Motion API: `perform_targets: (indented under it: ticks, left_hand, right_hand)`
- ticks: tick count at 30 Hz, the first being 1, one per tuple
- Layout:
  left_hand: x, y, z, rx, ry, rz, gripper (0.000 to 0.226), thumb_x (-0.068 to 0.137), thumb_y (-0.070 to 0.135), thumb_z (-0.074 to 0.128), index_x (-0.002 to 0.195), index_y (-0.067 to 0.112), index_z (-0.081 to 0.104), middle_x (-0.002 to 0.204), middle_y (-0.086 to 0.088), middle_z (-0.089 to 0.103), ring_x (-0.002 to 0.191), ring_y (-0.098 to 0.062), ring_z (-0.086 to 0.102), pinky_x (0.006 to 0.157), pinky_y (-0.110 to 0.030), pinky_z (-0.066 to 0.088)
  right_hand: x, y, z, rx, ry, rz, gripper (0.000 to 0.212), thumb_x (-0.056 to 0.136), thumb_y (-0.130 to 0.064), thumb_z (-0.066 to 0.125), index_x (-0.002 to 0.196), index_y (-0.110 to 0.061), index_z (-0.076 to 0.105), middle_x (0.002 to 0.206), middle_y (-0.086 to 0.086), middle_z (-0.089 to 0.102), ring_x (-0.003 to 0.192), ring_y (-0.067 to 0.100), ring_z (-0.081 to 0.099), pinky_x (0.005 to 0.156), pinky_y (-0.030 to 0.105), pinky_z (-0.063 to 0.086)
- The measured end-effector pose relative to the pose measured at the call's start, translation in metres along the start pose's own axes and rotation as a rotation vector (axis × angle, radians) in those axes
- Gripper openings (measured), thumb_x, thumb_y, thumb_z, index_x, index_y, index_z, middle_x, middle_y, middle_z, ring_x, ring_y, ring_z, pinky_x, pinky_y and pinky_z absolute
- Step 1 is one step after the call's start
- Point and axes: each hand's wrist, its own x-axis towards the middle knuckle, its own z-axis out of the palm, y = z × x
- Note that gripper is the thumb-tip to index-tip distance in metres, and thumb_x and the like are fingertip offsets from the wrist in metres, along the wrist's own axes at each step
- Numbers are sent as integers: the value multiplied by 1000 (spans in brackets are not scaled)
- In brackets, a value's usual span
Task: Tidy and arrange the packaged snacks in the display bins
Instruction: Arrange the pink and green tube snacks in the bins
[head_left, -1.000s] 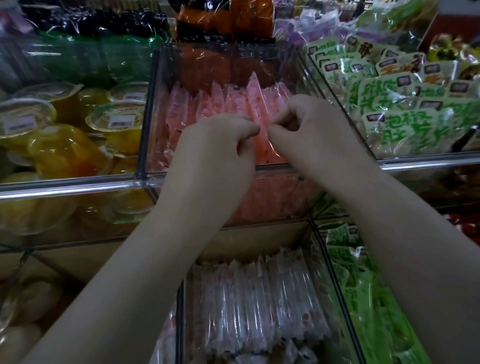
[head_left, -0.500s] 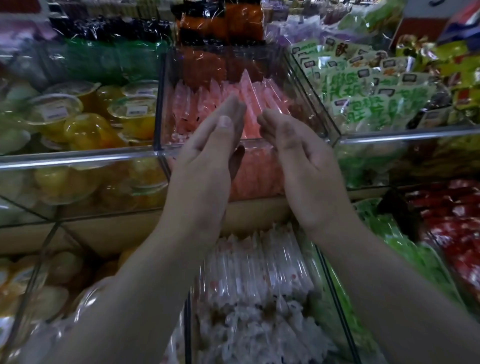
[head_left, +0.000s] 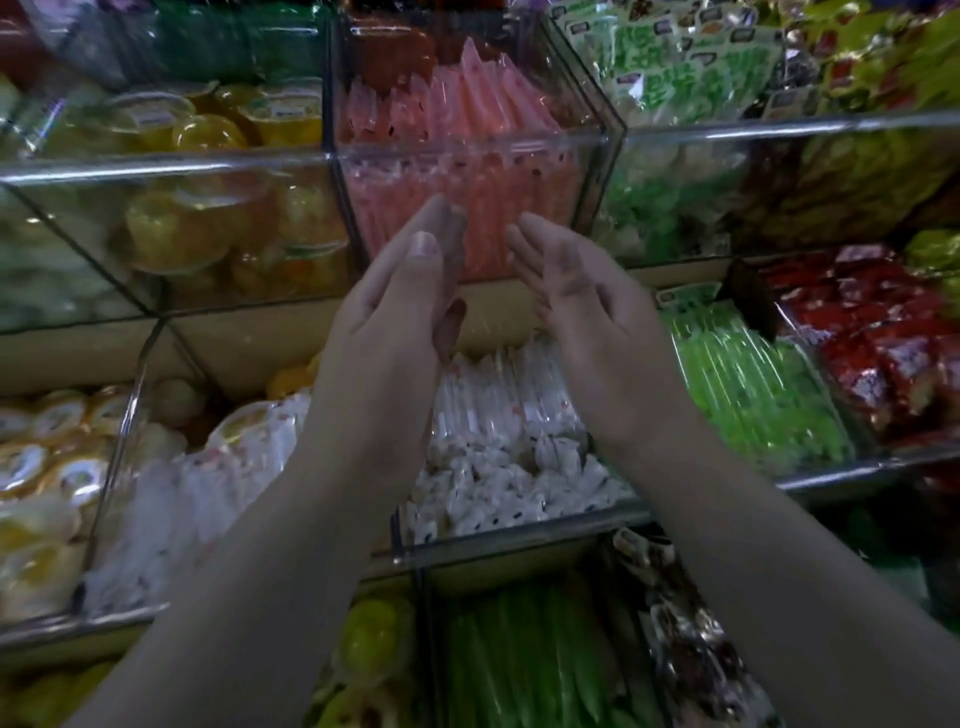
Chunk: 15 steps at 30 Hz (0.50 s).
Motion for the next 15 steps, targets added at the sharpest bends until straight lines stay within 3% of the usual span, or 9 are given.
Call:
perform_targets:
  ticks: [4,8,11,15]
  left_hand:
    - [-39,-12,-1,-18,-18,19,31,101,36,34,129,42,46,135,24,53,127,8,46,109,-24,35]
    - [-64,-28,0,-38,-30,3,36,91,43,36,125,43,47,127,26,57,123,10,48,102,-18,38]
    - [-76,-40,2,-44,-18,-36,37,95,39,34,128,41,49,122,28,59,120,11,50,96,-17,41]
    - [-96,-53,7,-68,-38,-86,39,93,41,34,130,38,48,124,26,57,121,11,50,100,-20,41]
  right_hand:
    - [-37,8,1,6,-7,14,57,94,-56,35,142,-27,46,143,-12,51,130,0,47,111,34,39]
    - [-66,17,0,43,11,39,58,92,-55,37,140,-24,49,141,-10,53,129,0,48,112,35,39]
    - [-88,23,-2,37,29,74,59,91,-56,37,140,-25,48,141,-10,53,128,0,49,111,35,40]
    - [-115,33,-6,60,52,124,61,91,-57,36,140,-22,47,141,-8,53,127,0,49,109,27,40]
